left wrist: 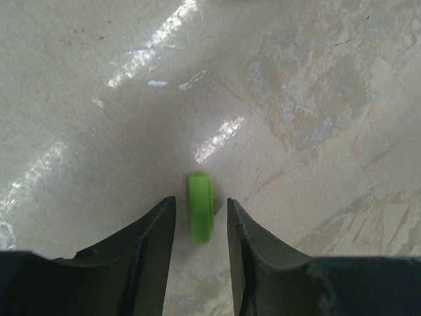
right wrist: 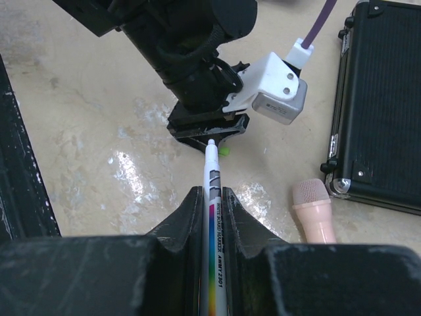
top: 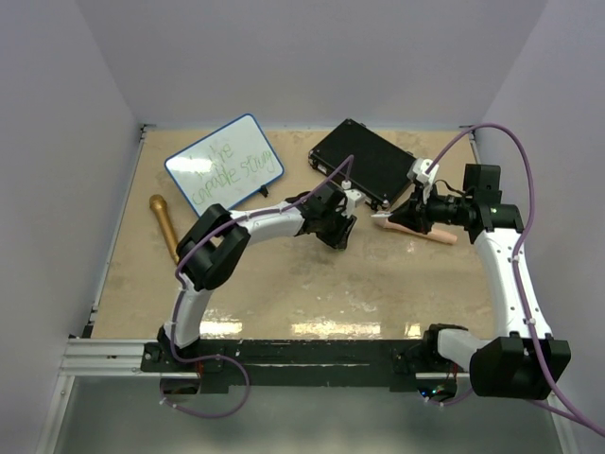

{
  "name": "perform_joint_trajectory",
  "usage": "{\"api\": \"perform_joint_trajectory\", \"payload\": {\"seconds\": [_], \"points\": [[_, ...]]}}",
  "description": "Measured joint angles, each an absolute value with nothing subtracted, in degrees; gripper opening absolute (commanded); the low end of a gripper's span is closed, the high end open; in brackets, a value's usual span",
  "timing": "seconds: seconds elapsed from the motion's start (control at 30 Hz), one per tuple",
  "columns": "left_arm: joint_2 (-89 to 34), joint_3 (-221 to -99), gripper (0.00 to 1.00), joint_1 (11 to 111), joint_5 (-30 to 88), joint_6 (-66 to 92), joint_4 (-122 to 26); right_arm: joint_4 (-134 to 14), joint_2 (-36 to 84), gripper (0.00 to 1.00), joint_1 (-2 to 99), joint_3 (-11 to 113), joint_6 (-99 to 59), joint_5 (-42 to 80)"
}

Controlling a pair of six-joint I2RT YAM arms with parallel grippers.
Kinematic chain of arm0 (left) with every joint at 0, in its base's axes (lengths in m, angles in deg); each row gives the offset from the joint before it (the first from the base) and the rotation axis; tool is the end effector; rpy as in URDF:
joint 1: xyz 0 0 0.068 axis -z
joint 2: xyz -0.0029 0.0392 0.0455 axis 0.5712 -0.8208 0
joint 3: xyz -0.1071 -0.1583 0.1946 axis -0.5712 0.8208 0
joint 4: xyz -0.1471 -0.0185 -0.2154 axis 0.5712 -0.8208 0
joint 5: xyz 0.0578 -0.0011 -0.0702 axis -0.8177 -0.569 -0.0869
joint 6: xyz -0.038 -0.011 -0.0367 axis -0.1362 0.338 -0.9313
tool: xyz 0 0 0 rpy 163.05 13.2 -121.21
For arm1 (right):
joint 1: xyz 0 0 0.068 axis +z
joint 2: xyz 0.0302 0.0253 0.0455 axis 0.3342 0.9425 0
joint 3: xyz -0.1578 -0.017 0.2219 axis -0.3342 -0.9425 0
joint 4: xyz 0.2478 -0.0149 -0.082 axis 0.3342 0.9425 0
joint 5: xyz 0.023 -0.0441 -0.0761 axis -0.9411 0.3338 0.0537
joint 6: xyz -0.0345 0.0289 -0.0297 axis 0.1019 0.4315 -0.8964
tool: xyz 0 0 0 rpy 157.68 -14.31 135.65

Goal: Write a sentence on the whiteboard
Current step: Pick up the pen cap from the center of the board.

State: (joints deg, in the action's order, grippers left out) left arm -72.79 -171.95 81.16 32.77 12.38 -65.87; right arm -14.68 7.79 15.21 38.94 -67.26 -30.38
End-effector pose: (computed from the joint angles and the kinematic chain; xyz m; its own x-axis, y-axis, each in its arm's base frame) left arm 0.3083 -0.3336 0.1606 -0.7032 0.4266 -0.5688 0.6584 0.6927 -0.2944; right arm 0.2200 0.0133 0.3372 -0.2198 -0.3411 -0.9140 -0.8726 0.4876 0.0278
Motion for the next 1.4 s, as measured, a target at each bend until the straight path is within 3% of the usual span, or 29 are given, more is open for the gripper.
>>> {"api": "perform_joint_trajectory", "payload": {"seconds": [0.2, 0.63, 0.8, 0.9, 1.13, 1.4], "points": [[-74.30, -174.05, 0.32, 81.38, 32.62, 13.12, -67.66, -14.53, 7.79, 0.00, 15.01, 38.94, -67.91, -30.56], [-74.54, -175.82, 0.27, 83.08, 29.17, 15.72, -72.40, -14.49, 7.79, 0.00, 14.95, 38.94, -68.15, -30.60], [-74.67, -176.47, 0.14, 83.89, 26.26, 16.27, -74.13, -14.49, 7.57, 0.00, 14.84, 38.94, -68.13, -30.56], [-74.67, -176.91, 0.00, 84.15, 24.95, 16.29, -75.03, -14.49, 7.55, 0.00, 14.66, 38.92, -68.15, -30.56], [-74.28, -176.43, 0.00, 84.37, 24.25, 17.51, -74.74, -14.42, 7.53, 0.00, 14.60, 38.79, -68.24, -30.38], [-66.12, -163.84, 0.00, 84.33, 23.75, 20.53, -69.28, -13.55, 7.55, 0.00, 14.60, 37.89, -69.64, -30.36]]}}
